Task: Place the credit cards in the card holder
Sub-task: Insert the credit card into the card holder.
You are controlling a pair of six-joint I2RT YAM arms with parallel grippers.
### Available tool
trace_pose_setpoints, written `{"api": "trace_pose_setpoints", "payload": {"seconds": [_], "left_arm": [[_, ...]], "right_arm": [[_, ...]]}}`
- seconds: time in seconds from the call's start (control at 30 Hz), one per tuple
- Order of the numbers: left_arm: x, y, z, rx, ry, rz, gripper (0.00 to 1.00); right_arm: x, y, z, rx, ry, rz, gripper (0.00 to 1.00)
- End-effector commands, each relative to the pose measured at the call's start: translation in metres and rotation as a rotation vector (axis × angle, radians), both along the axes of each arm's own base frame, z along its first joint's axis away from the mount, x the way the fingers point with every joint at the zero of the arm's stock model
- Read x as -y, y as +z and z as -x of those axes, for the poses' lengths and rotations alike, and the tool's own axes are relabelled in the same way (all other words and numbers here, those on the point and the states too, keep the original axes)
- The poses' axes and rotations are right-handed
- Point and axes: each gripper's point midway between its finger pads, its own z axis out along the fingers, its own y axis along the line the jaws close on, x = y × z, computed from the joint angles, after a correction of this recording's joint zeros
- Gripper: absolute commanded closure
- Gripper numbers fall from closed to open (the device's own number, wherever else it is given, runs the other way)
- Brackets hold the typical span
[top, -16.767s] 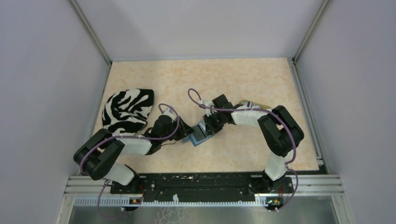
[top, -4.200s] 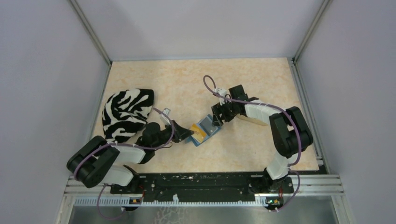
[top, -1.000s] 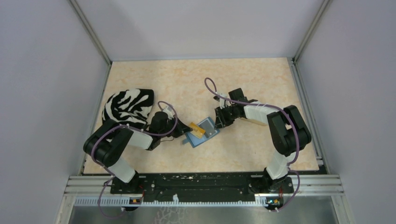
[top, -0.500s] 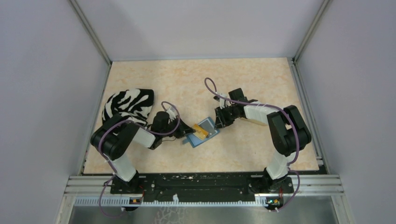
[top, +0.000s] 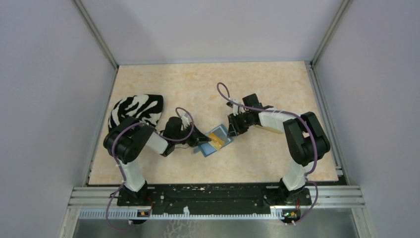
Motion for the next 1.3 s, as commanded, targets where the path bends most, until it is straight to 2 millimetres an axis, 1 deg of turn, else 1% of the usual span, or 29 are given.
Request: {"api": "trace_pose_setpoints", "payload": {"seconds": [0.0,0.2,0.43,0.57,0.9,1.07,1.27], "left_arm": [[-0.007,-0.027,0.008,-0.105,0.014,-0.061,1.00],[-0.007,-0.031,0.008,-0.142,0.024,-0.065,1.00],[-0.014,-0.032,0.015,-0.195,0.062,-0.079,1.00],[-0.015,-0.035,0.016,-0.235,0.067,-0.094,1.00],[-0.011,-0.042,0.011,-0.271,0.064,-0.123,1.00],[-0.006,-0.044,0.006,-0.271,0.041,-0.122,1.00],[-0.001,-0.044,0.001,-0.262,0.011,-0.112,1.00]], "right_arm": [[-0.009,0.013,-0.001,0.021,0.023,-0.048,0.72],[-0.009,0.014,-0.001,0.022,0.023,-0.050,0.72],[-0.009,0.014,-0.001,0.026,0.021,-0.050,0.72],[-0.009,0.015,-0.001,0.027,0.020,-0.052,0.72],[-0.009,0.017,-0.002,0.031,0.020,-0.055,0.72],[-0.010,0.018,-0.001,0.031,0.024,-0.060,0.71],[-0.010,0.018,-0.001,0.031,0.028,-0.063,0.69]]}}
